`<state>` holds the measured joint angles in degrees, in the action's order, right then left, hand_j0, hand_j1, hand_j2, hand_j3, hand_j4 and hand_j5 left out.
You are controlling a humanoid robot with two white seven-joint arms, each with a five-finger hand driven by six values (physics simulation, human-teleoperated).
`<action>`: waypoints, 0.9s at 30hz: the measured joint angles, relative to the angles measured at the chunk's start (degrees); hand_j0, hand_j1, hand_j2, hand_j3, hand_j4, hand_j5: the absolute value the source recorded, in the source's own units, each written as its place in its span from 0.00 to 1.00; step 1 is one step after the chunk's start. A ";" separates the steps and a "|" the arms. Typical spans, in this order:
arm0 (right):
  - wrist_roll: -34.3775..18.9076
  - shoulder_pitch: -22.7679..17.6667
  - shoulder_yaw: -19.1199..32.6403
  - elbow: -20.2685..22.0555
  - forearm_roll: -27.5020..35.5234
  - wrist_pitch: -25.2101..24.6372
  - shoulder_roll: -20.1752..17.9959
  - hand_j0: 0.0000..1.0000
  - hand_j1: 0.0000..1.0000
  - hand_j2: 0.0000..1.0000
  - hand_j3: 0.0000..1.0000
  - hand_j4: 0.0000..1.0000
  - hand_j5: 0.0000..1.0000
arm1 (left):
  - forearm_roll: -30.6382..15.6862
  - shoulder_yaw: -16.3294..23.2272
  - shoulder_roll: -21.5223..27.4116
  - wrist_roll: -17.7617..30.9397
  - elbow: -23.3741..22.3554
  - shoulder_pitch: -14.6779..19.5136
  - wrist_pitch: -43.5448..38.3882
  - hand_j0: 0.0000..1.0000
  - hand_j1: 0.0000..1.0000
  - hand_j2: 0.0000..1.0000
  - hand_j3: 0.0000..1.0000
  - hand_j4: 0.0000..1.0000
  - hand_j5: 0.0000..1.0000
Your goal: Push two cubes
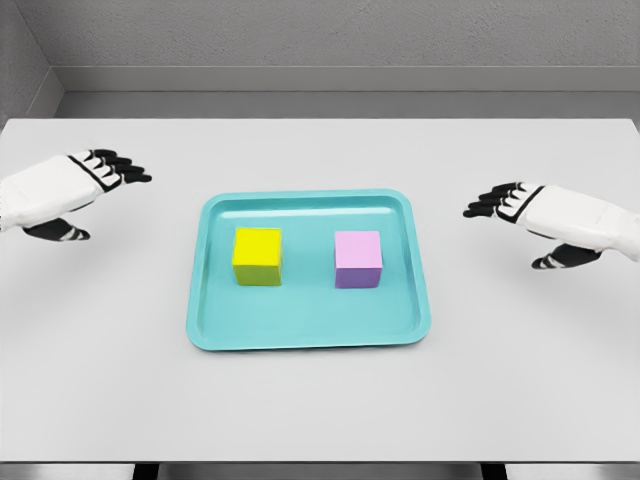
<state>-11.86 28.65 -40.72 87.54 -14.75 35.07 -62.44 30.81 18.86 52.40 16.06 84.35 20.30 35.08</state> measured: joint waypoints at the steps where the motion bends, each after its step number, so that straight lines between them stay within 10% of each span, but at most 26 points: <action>1: 0.02 0.18 -0.03 -0.20 -0.26 0.00 -0.02 1.00 1.00 1.00 1.00 1.00 1.00 | 0.36 0.12 -0.08 0.26 0.03 0.00 0.00 1.00 1.00 1.00 1.00 1.00 1.00; 4: 0.32 1.49 0.01 -0.18 -0.28 0.00 -0.53 1.00 1.00 1.00 1.00 1.00 1.00 | 0.99 0.31 -0.20 1.25 -0.02 0.18 0.00 1.00 1.00 1.00 1.00 1.00 1.00; 10: -1.56 7.46 2.98 1.28 -2.50 -0.05 -0.62 0.90 0.90 0.90 0.90 0.90 0.90 | 4.18 0.42 -0.57 2.99 0.02 1.05 0.00 0.67 0.67 0.67 0.67 0.67 0.67; 16: -11.56 10.37 -0.08 3.76 -12.96 0.03 2.21 0.75 0.75 0.75 0.75 0.75 0.75 | 6.14 1.78 -2.85 6.31 -0.31 4.31 -0.01 0.63 0.63 0.63 0.63 0.63 0.63; 27: -14.59 8.97 -0.86 1.45 -15.37 0.05 10.28 0.61 0.61 0.61 0.61 0.61 0.61 | 6.86 7.27 -5.52 7.77 -0.62 6.68 0.02 0.64 0.64 0.64 0.64 0.64 0.64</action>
<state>-26.45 37.62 -41.58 88.99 -30.12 35.12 -52.16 37.67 26.13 46.88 23.83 83.73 26.98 35.10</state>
